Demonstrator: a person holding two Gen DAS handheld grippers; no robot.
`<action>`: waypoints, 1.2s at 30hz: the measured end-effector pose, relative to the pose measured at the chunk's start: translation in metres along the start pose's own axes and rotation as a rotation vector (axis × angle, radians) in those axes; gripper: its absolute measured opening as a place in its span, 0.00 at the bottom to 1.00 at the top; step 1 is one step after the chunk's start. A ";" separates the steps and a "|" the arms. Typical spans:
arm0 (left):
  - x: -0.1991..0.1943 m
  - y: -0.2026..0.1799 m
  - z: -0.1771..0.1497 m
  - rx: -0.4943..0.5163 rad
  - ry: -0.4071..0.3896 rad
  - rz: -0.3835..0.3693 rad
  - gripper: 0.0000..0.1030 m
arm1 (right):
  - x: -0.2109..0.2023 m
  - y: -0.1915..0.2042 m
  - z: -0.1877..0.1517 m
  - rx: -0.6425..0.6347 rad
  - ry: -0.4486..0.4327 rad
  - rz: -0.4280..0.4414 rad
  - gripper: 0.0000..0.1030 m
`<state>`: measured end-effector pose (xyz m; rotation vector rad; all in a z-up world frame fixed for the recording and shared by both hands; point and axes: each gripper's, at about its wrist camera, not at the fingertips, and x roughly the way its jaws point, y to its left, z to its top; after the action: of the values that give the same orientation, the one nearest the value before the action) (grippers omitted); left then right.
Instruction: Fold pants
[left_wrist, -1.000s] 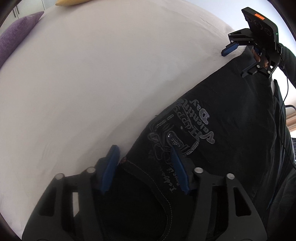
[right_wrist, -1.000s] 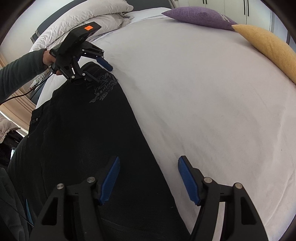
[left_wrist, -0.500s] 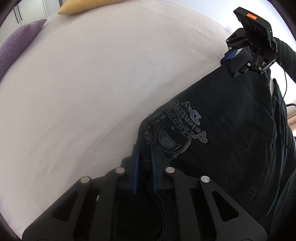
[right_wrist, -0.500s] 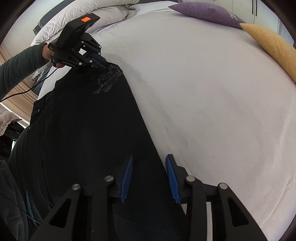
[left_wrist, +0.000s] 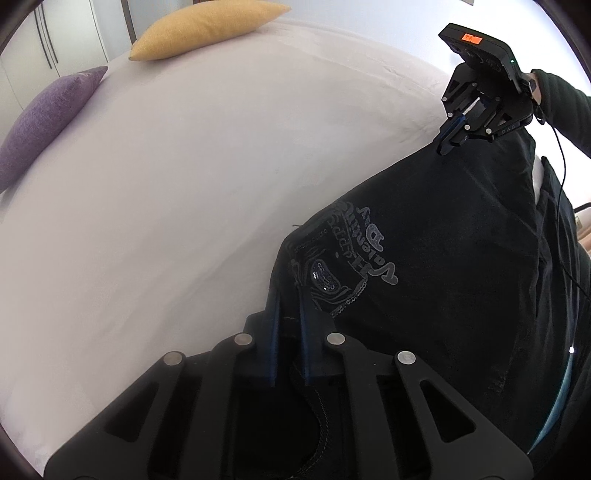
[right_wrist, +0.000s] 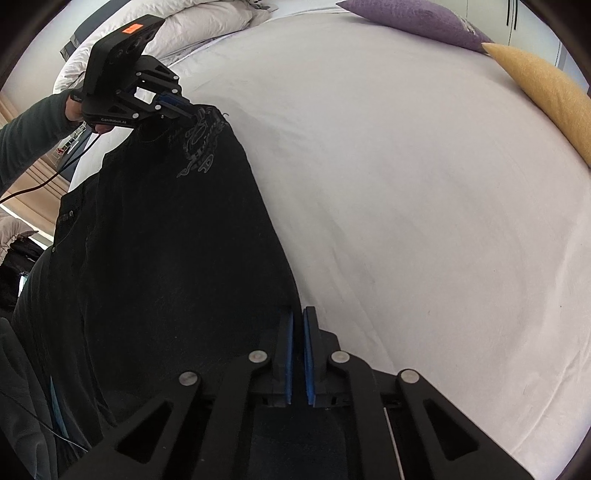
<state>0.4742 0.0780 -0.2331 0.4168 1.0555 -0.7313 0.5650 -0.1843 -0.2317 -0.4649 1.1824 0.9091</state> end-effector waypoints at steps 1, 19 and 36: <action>-0.005 -0.001 -0.002 0.000 -0.008 0.003 0.07 | -0.003 0.003 0.000 -0.002 -0.006 -0.008 0.04; -0.146 -0.045 -0.087 0.026 -0.089 0.046 0.06 | -0.092 0.124 -0.046 -0.090 -0.158 -0.167 0.04; -0.203 -0.145 -0.174 0.021 -0.129 0.014 0.06 | -0.114 0.251 -0.106 -0.042 -0.224 -0.327 0.04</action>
<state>0.2008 0.1566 -0.1251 0.3898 0.9239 -0.7478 0.2900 -0.1584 -0.1270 -0.5566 0.8539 0.6839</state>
